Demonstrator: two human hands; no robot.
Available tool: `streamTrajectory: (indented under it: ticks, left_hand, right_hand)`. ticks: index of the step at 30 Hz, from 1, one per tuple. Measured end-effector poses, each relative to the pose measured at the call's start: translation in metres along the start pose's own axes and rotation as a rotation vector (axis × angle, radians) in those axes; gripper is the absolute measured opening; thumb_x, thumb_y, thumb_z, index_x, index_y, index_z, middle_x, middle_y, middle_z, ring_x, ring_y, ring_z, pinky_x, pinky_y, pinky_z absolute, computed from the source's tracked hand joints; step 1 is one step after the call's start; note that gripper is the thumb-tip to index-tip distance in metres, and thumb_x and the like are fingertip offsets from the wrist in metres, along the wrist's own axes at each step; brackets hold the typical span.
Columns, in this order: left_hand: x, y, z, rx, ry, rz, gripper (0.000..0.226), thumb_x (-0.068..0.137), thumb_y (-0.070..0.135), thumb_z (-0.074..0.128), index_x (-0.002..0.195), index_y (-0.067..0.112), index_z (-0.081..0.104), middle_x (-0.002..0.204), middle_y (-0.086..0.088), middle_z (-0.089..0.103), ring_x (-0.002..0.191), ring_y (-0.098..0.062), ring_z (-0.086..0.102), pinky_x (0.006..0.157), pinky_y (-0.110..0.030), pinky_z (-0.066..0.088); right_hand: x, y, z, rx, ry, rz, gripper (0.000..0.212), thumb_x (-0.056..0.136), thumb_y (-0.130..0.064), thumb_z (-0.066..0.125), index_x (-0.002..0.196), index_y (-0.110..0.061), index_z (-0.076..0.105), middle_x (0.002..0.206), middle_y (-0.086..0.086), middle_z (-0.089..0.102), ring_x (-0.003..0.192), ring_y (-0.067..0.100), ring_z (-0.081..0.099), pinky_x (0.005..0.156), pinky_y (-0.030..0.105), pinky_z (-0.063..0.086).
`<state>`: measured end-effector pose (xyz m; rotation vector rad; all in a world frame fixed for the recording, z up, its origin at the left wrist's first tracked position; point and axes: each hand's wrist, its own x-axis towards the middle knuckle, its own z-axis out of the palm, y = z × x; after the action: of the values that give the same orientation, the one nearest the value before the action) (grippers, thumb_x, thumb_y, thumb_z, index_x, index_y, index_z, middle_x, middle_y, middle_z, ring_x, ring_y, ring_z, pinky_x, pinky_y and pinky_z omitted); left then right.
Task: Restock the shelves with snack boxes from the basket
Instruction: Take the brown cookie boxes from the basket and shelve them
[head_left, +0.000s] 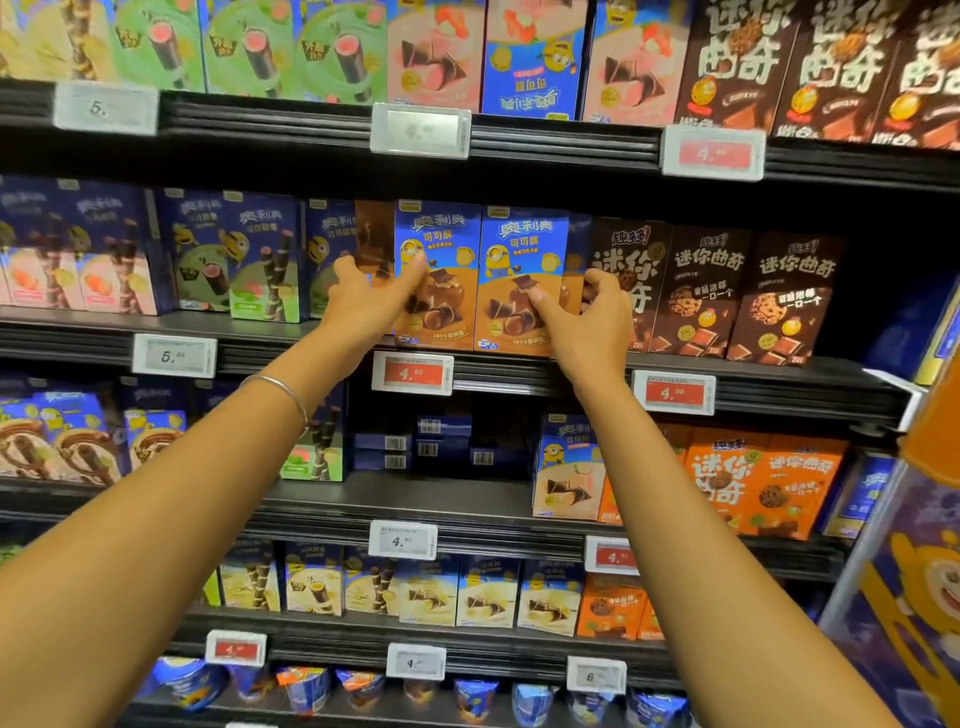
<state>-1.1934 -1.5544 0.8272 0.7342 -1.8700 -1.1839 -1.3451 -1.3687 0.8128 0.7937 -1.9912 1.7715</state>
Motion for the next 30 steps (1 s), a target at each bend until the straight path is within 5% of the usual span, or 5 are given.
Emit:
streamTrajectory:
  ticks: [4, 8, 14, 19, 30]
  left_hand:
    - [0.009, 0.000, -0.005, -0.073, 0.048, 0.020, 0.072, 0.105, 0.060, 0.052, 0.155, 0.011, 0.034, 0.140, -0.005, 0.062, 0.104, -0.009, 0.070, 0.074, -0.018, 0.061]
    - [0.009, -0.001, -0.011, -0.107, 0.047, 0.030, 0.076, 0.103, 0.059, 0.057, 0.156, 0.009, 0.035, 0.126, -0.001, 0.068, 0.086, -0.004, 0.074, 0.055, -0.016, 0.054]
    - [0.008, -0.009, -0.006, -0.137, -0.046, 0.054, 0.110, 0.084, 0.074, 0.071, 0.161, 0.012, 0.024, 0.151, -0.006, 0.058, 0.123, -0.020, 0.068, 0.101, -0.041, 0.059]
    - [0.004, -0.010, -0.003, 0.107, -0.131, 0.100, 0.160, 0.050, 0.086, 0.084, 0.166, 0.025, -0.007, 0.172, -0.014, 0.021, 0.153, -0.036, 0.035, 0.121, -0.059, 0.039]
    - [0.011, -0.012, 0.009, 0.164, -0.027, 0.134, 0.131, 0.069, 0.065, 0.089, 0.161, 0.019, 0.008, 0.158, -0.012, 0.041, 0.142, -0.032, 0.050, 0.113, -0.059, 0.048]
  right_hand:
    - [0.000, -0.001, -0.001, 0.013, -0.015, 0.021, 0.071, 0.081, -0.048, 0.080, 0.137, -0.017, 0.050, 0.135, 0.004, 0.050, 0.119, 0.020, 0.059, 0.093, 0.040, 0.056]
    - [0.000, -0.004, 0.000, 0.026, -0.020, 0.039, 0.070, 0.081, -0.047, 0.080, 0.137, -0.017, 0.049, 0.135, 0.005, 0.051, 0.119, 0.019, 0.058, 0.095, 0.044, 0.056]
    - [-0.001, -0.005, 0.002, 0.011, -0.011, 0.036, 0.066, 0.085, -0.045, 0.077, 0.138, -0.019, 0.047, 0.137, 0.003, 0.046, 0.112, 0.011, 0.050, 0.074, 0.017, 0.044]
    - [-0.002, -0.005, 0.001, 0.014, -0.017, 0.044, 0.066, 0.087, -0.043, 0.075, 0.140, -0.019, 0.044, 0.137, 0.004, 0.046, 0.116, 0.014, 0.052, 0.078, 0.020, 0.048]
    - [-0.009, -0.011, 0.008, -0.072, 0.003, 0.056, 0.066, 0.094, -0.042, 0.066, 0.146, -0.015, 0.037, 0.147, 0.007, 0.037, 0.132, 0.025, 0.044, 0.104, 0.043, 0.049]
